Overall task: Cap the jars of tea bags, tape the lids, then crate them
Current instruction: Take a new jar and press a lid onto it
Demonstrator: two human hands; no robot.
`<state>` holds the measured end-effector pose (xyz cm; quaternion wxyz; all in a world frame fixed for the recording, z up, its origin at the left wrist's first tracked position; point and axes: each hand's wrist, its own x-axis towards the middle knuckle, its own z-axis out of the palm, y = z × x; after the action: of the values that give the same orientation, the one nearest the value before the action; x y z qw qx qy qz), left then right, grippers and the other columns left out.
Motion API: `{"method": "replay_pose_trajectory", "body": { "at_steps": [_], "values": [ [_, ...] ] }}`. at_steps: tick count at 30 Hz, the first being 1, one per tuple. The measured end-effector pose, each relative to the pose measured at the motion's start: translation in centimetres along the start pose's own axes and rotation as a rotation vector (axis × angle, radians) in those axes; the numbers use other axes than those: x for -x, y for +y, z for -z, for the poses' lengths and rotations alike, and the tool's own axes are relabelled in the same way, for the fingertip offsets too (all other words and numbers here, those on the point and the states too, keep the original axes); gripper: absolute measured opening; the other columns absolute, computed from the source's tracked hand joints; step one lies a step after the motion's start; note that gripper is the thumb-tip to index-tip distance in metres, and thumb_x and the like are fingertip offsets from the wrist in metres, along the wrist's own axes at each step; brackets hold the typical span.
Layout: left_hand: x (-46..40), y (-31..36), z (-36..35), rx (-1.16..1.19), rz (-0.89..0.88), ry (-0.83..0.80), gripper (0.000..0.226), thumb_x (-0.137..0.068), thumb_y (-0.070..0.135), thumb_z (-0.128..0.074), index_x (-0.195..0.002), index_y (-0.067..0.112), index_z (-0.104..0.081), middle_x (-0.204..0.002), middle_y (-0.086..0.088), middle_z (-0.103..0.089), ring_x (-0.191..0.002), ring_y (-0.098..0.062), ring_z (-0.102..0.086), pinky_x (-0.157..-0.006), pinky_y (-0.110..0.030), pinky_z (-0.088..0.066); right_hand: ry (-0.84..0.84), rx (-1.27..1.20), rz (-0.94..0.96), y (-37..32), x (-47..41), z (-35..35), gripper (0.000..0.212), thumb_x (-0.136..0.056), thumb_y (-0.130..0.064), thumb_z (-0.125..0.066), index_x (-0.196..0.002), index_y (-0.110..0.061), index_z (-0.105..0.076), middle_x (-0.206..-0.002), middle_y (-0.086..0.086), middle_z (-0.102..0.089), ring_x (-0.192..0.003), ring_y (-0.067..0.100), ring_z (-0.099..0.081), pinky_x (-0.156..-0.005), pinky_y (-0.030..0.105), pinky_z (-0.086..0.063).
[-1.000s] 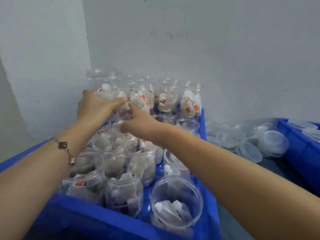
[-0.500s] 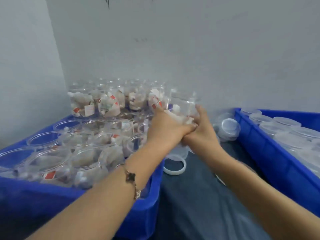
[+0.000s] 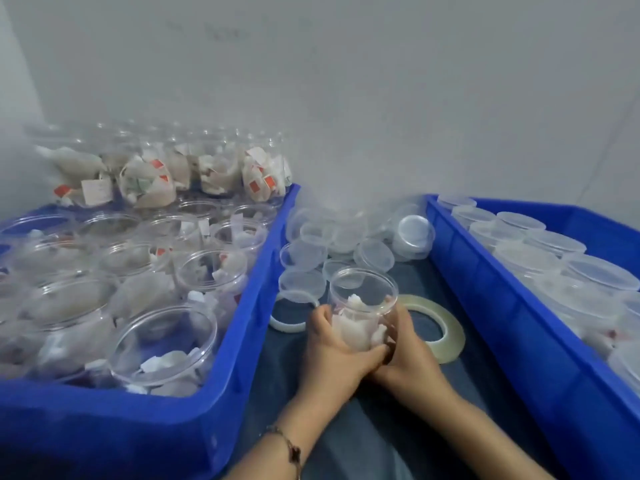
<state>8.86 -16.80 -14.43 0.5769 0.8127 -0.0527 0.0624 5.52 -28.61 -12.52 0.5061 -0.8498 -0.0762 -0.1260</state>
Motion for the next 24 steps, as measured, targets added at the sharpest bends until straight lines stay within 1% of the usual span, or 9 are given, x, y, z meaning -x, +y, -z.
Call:
{"method": "replay_pose_trajectory", "body": {
  "at_steps": [2,4,7,10,12,16,20,22,24],
  "values": [
    [-1.0,-0.5,0.4,0.027,-0.030,-0.031,0.089,-0.042,0.048,-0.082,-0.114,0.026,-0.035,-0.118,0.005,-0.048,-0.107,-0.010,-0.052,-0.088,-0.024,-0.045,-0.011,0.052,-0.023,0.3,-1.1,1.4,0.066,-0.071,0.017,-0.060,-0.111,-0.034,-0.048,-0.107,-0.016,-0.065,-0.104,0.006,-0.063,-0.083,0.018,-0.051],
    [-1.8,-0.8,0.8,0.009,-0.050,-0.069,0.090,-0.038,0.057,-0.076,-0.112,0.031,-0.032,-0.119,0.007,-0.045,-0.105,-0.006,-0.049,-0.086,-0.019,-0.042,0.198,0.105,-0.029,0.4,-3.0,3.0,0.059,-0.067,0.027,-0.044,-0.096,-0.022,-0.061,-0.089,-0.004,-0.069,-0.088,0.016,-0.068,-0.081,0.029,-0.054],
    [-2.2,-1.3,0.8,-0.008,-0.067,-0.086,0.092,-0.035,0.065,-0.069,-0.112,0.035,-0.029,-0.121,0.010,-0.043,-0.107,-0.003,-0.047,-0.090,-0.020,-0.043,0.320,0.272,-0.062,0.2,-6.3,4.6,0.038,-0.080,0.013,-0.049,-0.103,-0.014,-0.064,-0.088,-0.004,-0.067,-0.086,0.010,-0.065,-0.077,0.016,-0.049],
    [-2.2,-1.6,0.8,-0.042,-0.072,-0.072,0.091,-0.033,0.068,-0.066,-0.110,0.041,-0.025,-0.120,0.012,-0.041,-0.106,-0.002,-0.047,-0.091,-0.024,-0.044,0.084,0.506,-0.063,1.1,-9.6,4.2,0.020,-0.088,-0.018,-0.059,-0.106,-0.022,-0.065,-0.097,-0.007,-0.067,-0.088,0.010,-0.061,-0.077,0.023,-0.047],
    [-2.3,-1.5,0.9,-0.057,-0.072,-0.074,0.091,-0.033,0.069,-0.066,-0.110,0.041,-0.025,-0.119,0.012,-0.042,-0.104,-0.004,-0.048,-0.089,-0.025,-0.045,-0.070,0.611,-0.053,2.0,-11.7,2.9,0.028,-0.081,-0.036,-0.061,-0.106,-0.024,-0.065,-0.103,-0.003,-0.067,-0.093,0.016,-0.061,-0.080,0.033,-0.050],
    [-2.4,-1.6,1.0,-0.031,-0.096,-0.068,0.091,-0.037,0.063,-0.071,-0.113,0.036,-0.030,-0.119,0.009,-0.044,-0.103,-0.005,-0.049,-0.088,-0.025,-0.046,-0.149,0.631,0.002,4.7,-14.8,0.3,0.016,-0.085,-0.010,-0.060,-0.098,-0.017,-0.066,-0.096,-0.006,-0.058,-0.099,0.027,-0.060,-0.086,0.035,-0.044],
    [-2.2,-1.4,1.1,-0.031,-0.104,-0.060,0.094,-0.034,0.067,-0.066,-0.115,0.033,-0.032,-0.118,0.008,-0.045,-0.104,-0.008,-0.050,-0.088,-0.028,-0.047,-0.129,0.631,-0.168,5.8,-15.1,-0.2,0.025,-0.084,-0.020,-0.061,-0.063,-0.029,-0.049,-0.072,-0.009,-0.060,-0.074,0.021,-0.060,-0.075,0.039,-0.052],
    [-2.2,-1.4,1.2,-0.027,-0.099,-0.059,0.096,-0.034,0.067,-0.066,-0.117,0.031,-0.034,-0.119,0.009,-0.045,-0.105,-0.008,-0.051,-0.090,-0.029,-0.047,-0.024,0.710,-0.130,4.9,-14.6,0.3,0.017,-0.084,-0.031,-0.057,-0.070,-0.031,-0.048,-0.072,-0.009,-0.059,-0.064,0.011,-0.054,-0.059,0.027,-0.044],
    [-2.2,-1.5,1.2,-0.016,-0.092,-0.063,0.097,-0.035,0.066,-0.068,-0.118,0.031,-0.034,-0.121,0.010,-0.045,-0.108,-0.007,-0.051,-0.092,-0.029,-0.046,0.187,0.492,-0.126,2.8,-14.1,1.3,0.005,-0.089,-0.025,-0.053,-0.088,-0.023,-0.048,-0.079,-0.002,-0.059,-0.070,0.016,-0.056,-0.061,0.031,-0.046]
  ]
}}
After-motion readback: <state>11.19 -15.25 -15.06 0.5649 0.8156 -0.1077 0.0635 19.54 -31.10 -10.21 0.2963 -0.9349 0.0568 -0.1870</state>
